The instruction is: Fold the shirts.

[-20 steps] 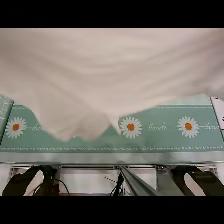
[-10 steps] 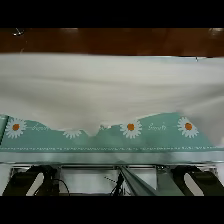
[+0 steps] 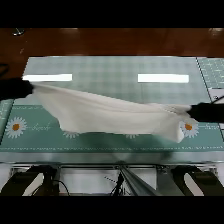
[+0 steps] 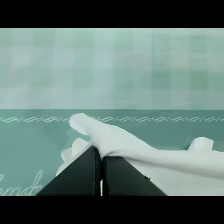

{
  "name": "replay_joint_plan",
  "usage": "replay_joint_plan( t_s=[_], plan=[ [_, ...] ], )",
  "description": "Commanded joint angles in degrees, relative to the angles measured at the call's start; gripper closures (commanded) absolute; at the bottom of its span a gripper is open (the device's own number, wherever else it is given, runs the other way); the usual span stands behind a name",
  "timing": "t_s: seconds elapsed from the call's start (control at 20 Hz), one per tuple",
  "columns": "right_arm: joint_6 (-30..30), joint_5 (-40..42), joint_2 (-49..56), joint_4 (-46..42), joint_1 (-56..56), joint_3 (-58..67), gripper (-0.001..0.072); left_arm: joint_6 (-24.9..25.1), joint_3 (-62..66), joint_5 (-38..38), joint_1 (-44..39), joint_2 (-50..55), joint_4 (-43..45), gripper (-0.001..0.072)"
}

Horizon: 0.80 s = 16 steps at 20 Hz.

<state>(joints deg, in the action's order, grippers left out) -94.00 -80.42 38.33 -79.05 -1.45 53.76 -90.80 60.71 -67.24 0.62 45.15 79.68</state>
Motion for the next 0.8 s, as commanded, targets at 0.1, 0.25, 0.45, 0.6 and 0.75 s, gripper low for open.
replay_joint_plan(
  t_s=[0.1, 0.25, 0.45, 0.6, 0.75],
  plan=[
    [0.02, 20.09, 21.68, 4.81, -2.34, 0.11, 0.0677, 0.28, 3.26, 11.74, -0.28, 22.21, -11.80, 0.0688],
    [0.26, 20.94, 33.70, 11.69, -5.31, 8.02, 0.0677, 0.28, 8.37, 11.67, -0.28, 30.42, -16.63, 0.0688],
    [2.05, 20.70, 40.83, 22.36, -8.17, 13.86, 0.0272, 0.33, 9.42, 10.36, -0.52, 32.81, -20.13, 0.0088],
    [9.05, 13.40, 41.03, 24.41, -10.80, 16.48, 0.0081, 6.19, 10.67, -2.14, 1.84, 32.63, -15.28, 0.0003],
    [14.34, 3.10, 38.32, 15.06, -17.64, 16.09, 0.0092, 12.04, 5.60, -16.85, 8.50, 30.67, -8.59, 0.0005]
  ],
)
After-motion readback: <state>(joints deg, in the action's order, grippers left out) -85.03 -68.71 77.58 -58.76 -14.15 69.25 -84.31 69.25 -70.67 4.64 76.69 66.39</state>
